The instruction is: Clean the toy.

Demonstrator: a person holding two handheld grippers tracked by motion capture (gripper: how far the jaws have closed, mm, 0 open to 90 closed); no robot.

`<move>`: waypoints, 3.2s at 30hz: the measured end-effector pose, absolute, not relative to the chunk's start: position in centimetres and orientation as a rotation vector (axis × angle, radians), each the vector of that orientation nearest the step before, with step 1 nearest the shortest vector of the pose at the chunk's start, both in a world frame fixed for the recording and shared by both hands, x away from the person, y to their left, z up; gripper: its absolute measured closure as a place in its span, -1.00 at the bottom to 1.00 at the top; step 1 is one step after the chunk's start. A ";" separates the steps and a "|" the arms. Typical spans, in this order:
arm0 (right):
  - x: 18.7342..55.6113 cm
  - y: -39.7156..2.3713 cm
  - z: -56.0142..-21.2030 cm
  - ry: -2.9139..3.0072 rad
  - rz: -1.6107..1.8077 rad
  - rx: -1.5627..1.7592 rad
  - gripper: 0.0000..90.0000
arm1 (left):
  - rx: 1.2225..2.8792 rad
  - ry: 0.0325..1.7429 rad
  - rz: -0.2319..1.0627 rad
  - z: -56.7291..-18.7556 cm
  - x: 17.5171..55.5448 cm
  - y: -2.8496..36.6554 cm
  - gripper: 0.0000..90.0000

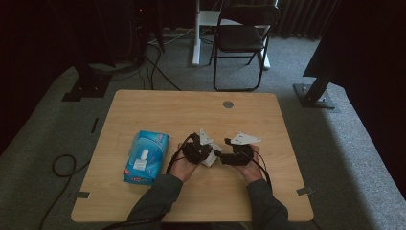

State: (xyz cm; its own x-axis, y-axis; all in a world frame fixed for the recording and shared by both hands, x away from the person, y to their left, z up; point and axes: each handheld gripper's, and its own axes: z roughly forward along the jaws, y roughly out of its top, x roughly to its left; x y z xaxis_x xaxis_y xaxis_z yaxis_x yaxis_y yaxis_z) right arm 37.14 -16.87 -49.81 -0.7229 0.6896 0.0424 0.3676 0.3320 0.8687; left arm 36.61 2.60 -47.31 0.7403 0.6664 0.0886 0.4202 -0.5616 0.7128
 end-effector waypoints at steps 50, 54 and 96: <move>37.6 -15.0 -54.6 2.462 1.236 0.867 -0.61 | 2.301 0.777 0.403 -47.9 37.4 2.8 0.72; 37.6 -15.1 -54.6 2.477 1.227 0.861 -0.64 | 2.305 0.786 0.392 -47.8 37.7 3.0 0.82; 37.6 -14.2 -54.6 2.459 1.211 0.800 -0.25 | 2.237 0.796 0.374 -48.2 38.5 2.2 0.86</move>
